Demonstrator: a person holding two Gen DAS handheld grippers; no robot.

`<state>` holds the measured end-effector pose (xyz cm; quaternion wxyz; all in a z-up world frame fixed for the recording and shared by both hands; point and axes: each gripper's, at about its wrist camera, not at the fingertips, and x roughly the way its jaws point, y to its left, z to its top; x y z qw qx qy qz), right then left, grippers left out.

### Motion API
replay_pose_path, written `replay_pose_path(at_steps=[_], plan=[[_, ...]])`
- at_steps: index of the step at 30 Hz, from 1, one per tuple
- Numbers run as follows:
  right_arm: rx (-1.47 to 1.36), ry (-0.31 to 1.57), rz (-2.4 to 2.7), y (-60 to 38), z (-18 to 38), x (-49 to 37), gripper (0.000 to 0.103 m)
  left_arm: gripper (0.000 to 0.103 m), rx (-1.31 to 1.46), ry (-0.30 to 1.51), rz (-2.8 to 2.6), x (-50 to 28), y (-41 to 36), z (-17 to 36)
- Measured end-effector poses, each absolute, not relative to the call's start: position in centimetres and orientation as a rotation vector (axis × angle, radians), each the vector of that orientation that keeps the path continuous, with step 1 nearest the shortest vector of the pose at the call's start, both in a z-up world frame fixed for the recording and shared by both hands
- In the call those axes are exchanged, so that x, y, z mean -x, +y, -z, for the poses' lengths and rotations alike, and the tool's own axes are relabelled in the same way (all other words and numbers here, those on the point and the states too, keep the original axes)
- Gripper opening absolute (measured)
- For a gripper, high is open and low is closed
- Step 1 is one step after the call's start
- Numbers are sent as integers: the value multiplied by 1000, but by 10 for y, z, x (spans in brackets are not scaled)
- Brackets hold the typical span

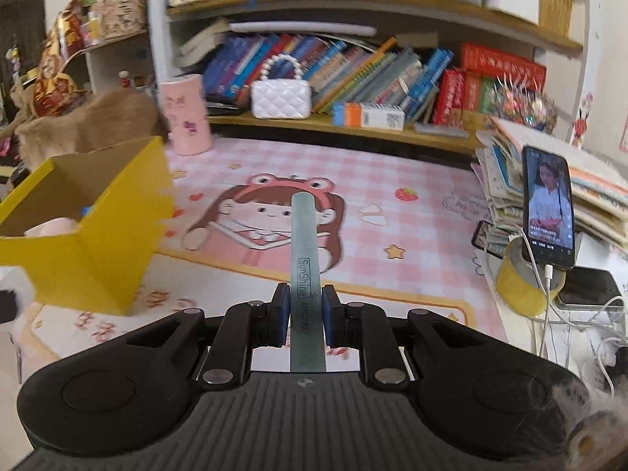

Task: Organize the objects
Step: 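Carry the charger and ruler over the yellow box with both grippers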

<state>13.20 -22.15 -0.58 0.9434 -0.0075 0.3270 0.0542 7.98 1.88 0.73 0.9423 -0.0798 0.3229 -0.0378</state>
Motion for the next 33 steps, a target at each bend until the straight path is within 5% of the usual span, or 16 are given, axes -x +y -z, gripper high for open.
replay_pose_path(at_steps=[33], plan=[[77, 562, -317, -17, -34, -62, 16, 66, 176, 513, 44, -33, 165, -40]])
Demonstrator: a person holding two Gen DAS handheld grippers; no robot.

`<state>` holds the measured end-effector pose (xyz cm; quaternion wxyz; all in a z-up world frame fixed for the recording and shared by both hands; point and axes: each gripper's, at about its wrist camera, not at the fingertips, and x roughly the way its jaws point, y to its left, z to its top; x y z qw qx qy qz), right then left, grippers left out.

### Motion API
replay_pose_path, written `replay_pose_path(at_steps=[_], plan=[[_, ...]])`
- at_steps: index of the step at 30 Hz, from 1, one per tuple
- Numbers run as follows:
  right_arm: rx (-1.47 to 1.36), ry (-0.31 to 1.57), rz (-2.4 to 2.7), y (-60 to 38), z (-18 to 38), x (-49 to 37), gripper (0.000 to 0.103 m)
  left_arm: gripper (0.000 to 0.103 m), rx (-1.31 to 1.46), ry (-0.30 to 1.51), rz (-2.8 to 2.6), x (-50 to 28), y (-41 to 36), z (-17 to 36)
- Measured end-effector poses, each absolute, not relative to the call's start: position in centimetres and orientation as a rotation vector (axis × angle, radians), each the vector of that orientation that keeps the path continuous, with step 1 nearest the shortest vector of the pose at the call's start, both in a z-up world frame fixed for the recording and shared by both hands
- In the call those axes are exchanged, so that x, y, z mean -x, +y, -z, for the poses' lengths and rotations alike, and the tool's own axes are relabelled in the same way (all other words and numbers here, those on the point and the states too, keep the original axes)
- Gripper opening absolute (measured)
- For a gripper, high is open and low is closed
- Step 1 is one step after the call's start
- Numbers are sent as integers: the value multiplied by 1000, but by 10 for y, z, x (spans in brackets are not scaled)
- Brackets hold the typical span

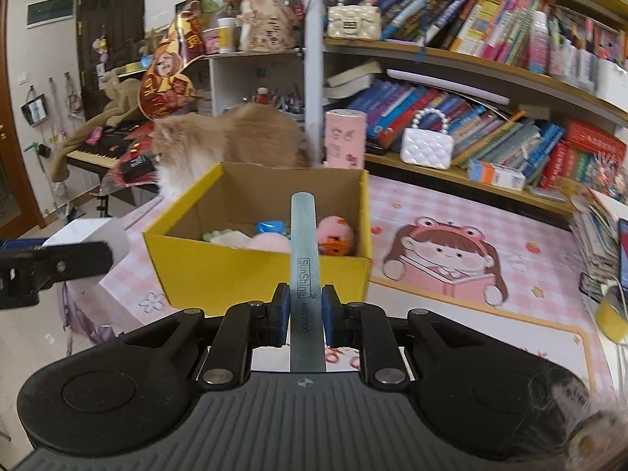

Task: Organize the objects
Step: 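Carry the charger and ruler over the yellow box with both grippers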

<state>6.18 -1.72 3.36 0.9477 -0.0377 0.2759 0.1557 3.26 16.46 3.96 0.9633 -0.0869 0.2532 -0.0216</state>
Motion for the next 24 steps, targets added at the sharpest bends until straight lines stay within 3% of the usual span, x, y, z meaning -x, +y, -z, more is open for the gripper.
replay_pose_path(at_steps=[17, 24], plan=[[166, 545, -445, 14, -27, -166, 16, 66, 201, 505, -35, -121, 155, -32], [189, 637, -520, 25, -5, -229, 16, 66, 195, 548, -87, -167, 148, -14]])
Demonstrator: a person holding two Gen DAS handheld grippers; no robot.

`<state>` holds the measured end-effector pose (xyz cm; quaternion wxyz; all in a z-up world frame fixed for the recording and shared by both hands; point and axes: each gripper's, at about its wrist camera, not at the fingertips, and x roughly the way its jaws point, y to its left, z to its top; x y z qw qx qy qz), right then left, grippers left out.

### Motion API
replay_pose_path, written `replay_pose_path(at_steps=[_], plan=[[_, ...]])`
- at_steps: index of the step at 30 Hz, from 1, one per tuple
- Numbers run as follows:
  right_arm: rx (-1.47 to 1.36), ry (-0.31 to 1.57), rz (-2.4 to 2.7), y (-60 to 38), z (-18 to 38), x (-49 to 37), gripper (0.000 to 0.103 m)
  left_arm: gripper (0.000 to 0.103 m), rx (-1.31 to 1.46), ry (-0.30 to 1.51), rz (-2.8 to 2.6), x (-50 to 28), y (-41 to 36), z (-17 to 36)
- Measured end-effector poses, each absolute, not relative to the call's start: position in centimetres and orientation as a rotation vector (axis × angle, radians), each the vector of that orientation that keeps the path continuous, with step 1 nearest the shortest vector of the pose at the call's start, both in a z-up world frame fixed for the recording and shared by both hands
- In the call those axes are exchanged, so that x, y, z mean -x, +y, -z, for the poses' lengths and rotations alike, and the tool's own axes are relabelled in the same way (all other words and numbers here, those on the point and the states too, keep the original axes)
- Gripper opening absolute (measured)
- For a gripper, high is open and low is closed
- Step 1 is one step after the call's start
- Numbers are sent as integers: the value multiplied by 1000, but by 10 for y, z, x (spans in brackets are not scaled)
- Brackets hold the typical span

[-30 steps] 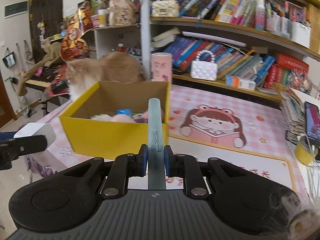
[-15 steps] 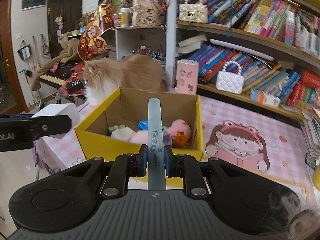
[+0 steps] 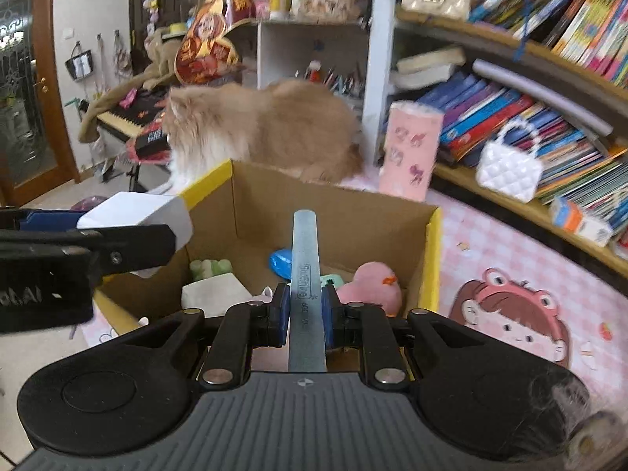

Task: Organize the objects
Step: 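Carry the charger and ruler over the yellow box with both grippers, then open both grippers to drop the charger and ruler into the yellow box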

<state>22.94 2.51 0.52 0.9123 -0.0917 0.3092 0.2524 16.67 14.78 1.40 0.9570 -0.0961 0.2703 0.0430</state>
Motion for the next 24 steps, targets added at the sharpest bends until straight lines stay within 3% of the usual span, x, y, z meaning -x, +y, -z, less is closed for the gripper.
replay_pose_path(at_steps=[15, 17, 21, 24], plan=[[215, 748, -539, 31, 22, -291, 18, 67, 255, 670, -134, -223, 153, 18], [203, 751, -535, 28, 22, -291, 23, 78, 250, 654, -134, -223, 153, 12], [191, 728, -527, 25, 15, -285, 34, 87, 215, 585, -135, -213, 150, -9], [159, 695, -515, 18, 3, -274, 35, 91, 182, 541, -133, -202, 146, -26]])
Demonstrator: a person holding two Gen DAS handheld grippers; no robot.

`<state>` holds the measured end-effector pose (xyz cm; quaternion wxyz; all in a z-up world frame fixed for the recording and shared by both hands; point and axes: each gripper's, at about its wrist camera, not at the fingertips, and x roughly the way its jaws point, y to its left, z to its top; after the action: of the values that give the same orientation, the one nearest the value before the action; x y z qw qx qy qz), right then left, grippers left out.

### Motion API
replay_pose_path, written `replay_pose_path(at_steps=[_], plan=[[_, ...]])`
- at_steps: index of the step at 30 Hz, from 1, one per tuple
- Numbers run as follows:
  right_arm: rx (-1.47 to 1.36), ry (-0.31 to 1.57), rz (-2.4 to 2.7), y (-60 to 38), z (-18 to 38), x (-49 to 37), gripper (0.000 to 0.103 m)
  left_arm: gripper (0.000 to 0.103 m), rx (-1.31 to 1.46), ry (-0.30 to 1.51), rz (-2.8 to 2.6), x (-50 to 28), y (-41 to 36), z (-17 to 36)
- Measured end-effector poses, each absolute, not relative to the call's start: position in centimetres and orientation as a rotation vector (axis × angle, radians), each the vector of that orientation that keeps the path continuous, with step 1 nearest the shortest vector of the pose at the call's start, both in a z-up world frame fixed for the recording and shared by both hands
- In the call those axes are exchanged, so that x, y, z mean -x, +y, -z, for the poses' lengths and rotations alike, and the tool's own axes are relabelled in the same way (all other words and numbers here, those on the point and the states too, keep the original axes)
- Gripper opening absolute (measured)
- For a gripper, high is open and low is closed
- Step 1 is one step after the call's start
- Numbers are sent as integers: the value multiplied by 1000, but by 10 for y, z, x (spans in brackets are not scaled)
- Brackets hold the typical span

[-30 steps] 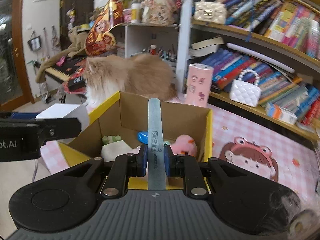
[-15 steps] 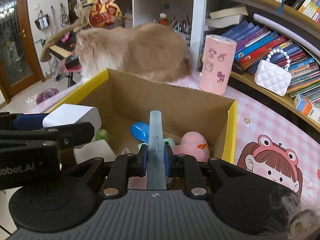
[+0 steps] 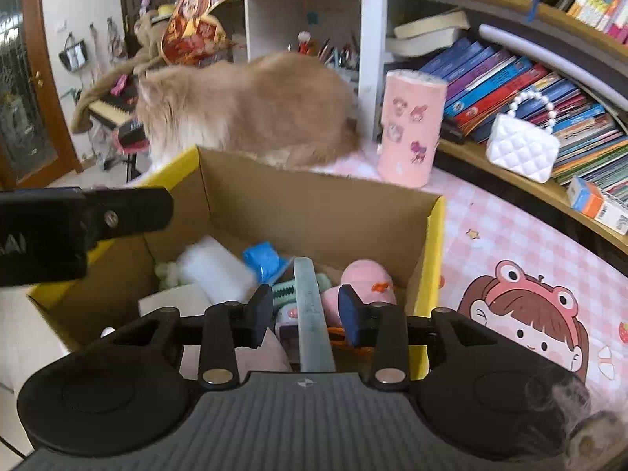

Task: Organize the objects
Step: 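Open both grippers to drop the charger and ruler into the yellow box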

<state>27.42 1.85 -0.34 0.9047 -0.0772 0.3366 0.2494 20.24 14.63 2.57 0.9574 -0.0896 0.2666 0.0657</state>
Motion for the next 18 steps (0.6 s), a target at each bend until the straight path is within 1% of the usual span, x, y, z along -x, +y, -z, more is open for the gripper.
replay_pose_path(at_steps=[4, 6, 9, 12, 14, 18], plan=[[125, 634, -463, 7, -15, -251, 37, 96, 172, 503, -124, -187, 144, -42], [96, 607, -429, -1, -26, -236, 38, 96, 177, 486, -108, -177, 145, -49], [55, 574, -370, -14, -38, -211, 41, 97, 169, 468, -75, -161, 144, -55], [29, 555, -288, -26, -43, -182, 44, 99, 140, 468, -58, -145, 139, -57], [14, 551, -220, -33, -43, -164, 50, 100, 124, 470, -51, -133, 136, -54], [-15, 569, -69, -47, -36, -125, 56, 100, 100, 504, -39, -112, 130, -42]])
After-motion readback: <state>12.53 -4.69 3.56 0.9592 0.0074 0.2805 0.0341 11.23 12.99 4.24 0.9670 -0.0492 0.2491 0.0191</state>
